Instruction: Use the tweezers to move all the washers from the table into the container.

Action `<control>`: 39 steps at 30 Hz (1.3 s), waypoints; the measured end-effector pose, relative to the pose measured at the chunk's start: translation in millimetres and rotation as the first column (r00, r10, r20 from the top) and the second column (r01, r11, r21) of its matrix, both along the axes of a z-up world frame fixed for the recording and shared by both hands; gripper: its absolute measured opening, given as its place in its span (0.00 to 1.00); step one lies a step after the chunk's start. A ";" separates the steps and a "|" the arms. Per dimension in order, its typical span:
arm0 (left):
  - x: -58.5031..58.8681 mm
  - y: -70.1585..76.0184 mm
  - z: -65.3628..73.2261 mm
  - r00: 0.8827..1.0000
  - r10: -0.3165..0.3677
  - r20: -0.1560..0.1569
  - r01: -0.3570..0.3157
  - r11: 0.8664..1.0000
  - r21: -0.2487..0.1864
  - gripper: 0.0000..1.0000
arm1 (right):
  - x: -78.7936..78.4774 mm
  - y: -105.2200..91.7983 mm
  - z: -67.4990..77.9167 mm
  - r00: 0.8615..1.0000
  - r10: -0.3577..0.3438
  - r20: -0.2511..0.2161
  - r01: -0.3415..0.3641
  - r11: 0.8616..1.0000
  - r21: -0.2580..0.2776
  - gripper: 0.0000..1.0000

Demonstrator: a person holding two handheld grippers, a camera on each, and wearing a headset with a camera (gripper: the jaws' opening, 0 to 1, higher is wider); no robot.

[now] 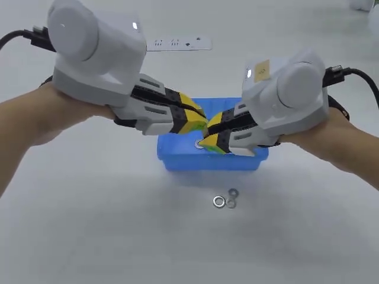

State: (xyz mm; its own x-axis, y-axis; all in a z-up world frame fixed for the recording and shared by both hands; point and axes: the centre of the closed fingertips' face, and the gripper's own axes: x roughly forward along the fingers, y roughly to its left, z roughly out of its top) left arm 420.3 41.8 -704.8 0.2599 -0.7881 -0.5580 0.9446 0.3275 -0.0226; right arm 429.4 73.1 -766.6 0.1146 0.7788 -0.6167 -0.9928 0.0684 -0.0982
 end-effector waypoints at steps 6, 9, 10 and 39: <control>-5.8 -2.1 10.3 0.999 -0.018 0.029 0.017 1.000 0.006 0.06 | -5.8 -3.0 11.2 1.000 0.019 0.015 -0.019 1.000 0.014 0.11; -9.3 -2.7 16.4 0.999 -0.024 0.035 0.024 1.000 0.006 0.06 | -10.3 -4.6 17.7 0.999 0.025 0.019 -0.026 0.999 0.021 0.11; -11.4 -3.7 19.1 0.999 -0.027 0.039 0.027 1.000 0.006 0.06 | -11.6 -5.1 19.6 0.999 0.025 0.020 -0.026 0.999 0.023 0.11; -85.6 -23.6 35.2 0.990 -0.132 0.045 0.130 0.991 0.040 0.06 | -90.0 -24.1 37.8 0.999 0.050 0.017 -0.051 0.997 0.058 0.11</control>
